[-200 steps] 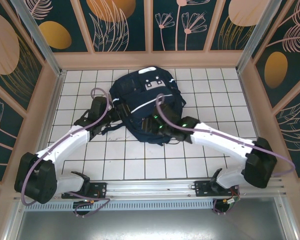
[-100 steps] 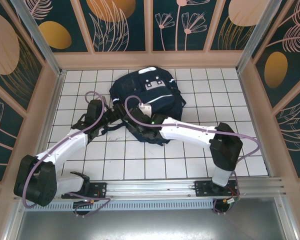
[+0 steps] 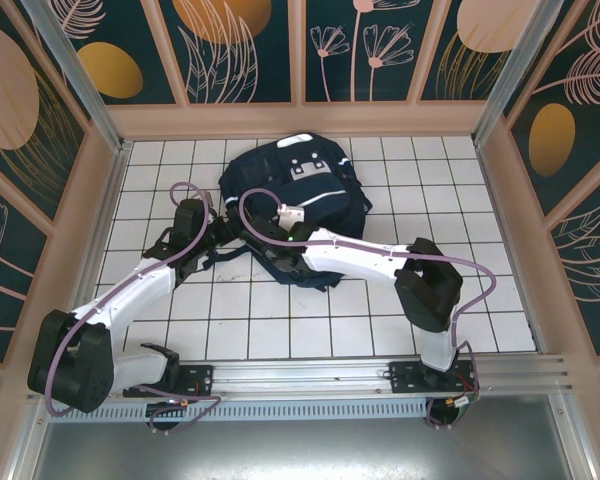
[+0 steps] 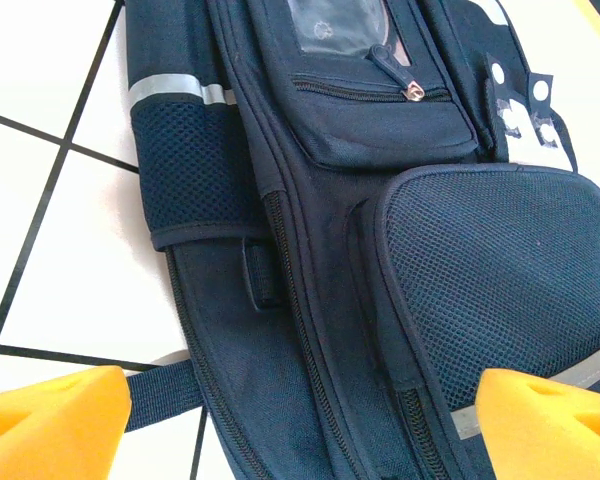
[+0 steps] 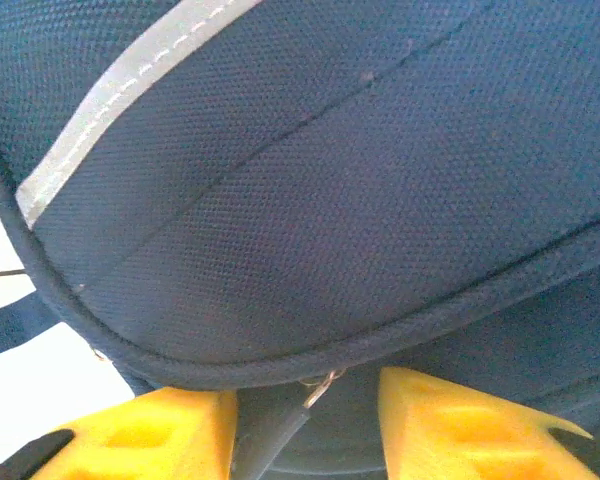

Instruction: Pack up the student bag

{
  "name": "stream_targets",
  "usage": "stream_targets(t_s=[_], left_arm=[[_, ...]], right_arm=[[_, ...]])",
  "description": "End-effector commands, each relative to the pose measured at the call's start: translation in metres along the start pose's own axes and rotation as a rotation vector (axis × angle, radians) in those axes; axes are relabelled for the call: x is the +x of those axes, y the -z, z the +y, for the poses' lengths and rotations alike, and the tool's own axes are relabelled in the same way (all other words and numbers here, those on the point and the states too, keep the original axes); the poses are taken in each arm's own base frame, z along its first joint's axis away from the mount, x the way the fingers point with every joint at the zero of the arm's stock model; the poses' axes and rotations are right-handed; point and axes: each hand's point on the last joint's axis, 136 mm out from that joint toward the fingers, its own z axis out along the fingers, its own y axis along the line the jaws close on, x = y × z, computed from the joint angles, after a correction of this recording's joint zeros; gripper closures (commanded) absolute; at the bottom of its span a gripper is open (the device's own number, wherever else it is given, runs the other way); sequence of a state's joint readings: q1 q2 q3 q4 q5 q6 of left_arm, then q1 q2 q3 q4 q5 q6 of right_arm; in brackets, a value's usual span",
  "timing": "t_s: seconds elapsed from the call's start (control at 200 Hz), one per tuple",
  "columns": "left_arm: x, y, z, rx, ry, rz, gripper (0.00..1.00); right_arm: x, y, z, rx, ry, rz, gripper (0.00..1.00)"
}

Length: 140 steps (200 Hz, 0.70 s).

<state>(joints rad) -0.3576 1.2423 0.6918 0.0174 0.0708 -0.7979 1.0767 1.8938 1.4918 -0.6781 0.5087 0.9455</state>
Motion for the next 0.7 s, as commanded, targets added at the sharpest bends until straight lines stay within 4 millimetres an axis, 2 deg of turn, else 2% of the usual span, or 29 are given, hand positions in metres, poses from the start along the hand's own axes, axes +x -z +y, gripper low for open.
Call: stream_targets(t_s=[0.0,0.125,0.536,0.601,0.696], left_arm=[[-0.007,0.003,-0.005,0.03,-0.004,-0.022,0.1],[-0.007,0.004,-0.008,0.042,0.002,-0.025,0.1],[-0.008,0.01,-0.014,0.07,0.015,-0.024,0.1],[-0.005,0.009,-0.014,0.076,0.037,-0.008,0.12],[0.007,0.006,-0.021,0.131,0.071,0.049,0.16]], right_arm=[[-0.012,0.013,-0.021,0.056,-0.003,-0.039,0.67],[-0.012,0.013,-0.022,0.029,0.023,-0.02,0.75],[-0.005,-0.004,-0.005,-0.018,0.203,0.019,0.78],[-0.004,-0.004,-0.004,-0.022,0.229,0.022,0.82],[-0.005,-0.002,-0.006,-0.027,0.247,0.019,0.94]])
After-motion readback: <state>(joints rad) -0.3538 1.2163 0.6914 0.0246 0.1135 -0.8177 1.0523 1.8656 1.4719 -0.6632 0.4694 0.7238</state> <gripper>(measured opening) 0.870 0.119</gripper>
